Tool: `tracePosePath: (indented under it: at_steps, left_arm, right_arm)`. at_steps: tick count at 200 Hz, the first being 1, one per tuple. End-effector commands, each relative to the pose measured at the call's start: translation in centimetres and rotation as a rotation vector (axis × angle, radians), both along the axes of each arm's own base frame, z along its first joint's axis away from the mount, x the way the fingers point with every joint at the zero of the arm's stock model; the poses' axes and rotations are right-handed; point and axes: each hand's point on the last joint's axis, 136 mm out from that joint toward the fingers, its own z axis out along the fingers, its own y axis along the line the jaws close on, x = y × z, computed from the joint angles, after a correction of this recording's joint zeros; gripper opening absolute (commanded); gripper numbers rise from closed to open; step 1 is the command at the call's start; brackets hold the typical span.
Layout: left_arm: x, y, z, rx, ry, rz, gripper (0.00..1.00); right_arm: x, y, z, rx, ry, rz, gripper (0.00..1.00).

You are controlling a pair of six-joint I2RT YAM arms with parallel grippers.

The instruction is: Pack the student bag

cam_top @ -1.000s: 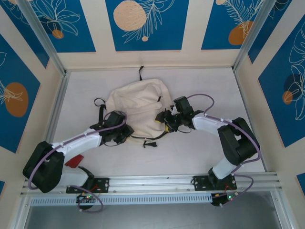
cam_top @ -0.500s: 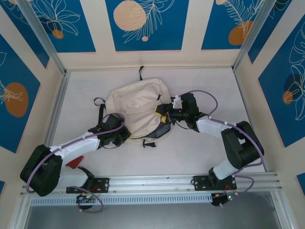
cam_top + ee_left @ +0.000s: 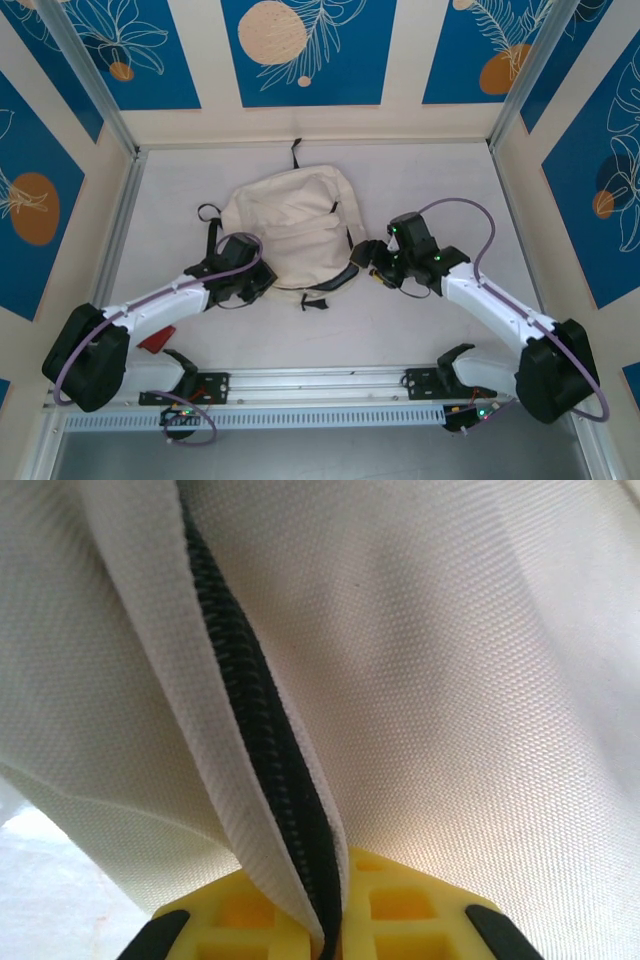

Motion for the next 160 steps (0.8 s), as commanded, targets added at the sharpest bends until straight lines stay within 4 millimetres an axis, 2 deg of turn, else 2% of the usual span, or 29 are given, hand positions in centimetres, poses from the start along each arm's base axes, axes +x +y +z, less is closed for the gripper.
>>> tracePosePath:
  at_steps: [1, 38, 81, 96, 160]
  left_arm:
    - [1.5, -1.9, 3.3, -0.088, -0.078, -0.042, 0.1]
    - [1.6, -2.2, 4.1, -0.086, -0.093, -0.068, 0.1]
    - [1.4, -2.4, 4.2, -0.088, -0.088, -0.086, 0.1]
    - [1.3, -2.4, 4.2, -0.086, -0.086, -0.089, 0.1]
    - [1.4, -2.4, 4.3, -0.088, -0.085, -0.089, 0.1]
  right_arm:
    - [-2.2, 0.0, -0.3, -0.133, -0.033, 0.059, 0.64]
    - [-4.4, 4.9, 0.0, -0.203, -0.102, 0.223, 0.57]
    - [-5.0, 10.0, -0.7, -0.29, -0.142, 0.335, 0.48]
    - [-4.6, 10.9, -1.3, -0.328, -0.155, 0.337, 0.46]
    - [-3.4, 12.6, -4.5, -0.386, -0.122, 0.309, 0.46]
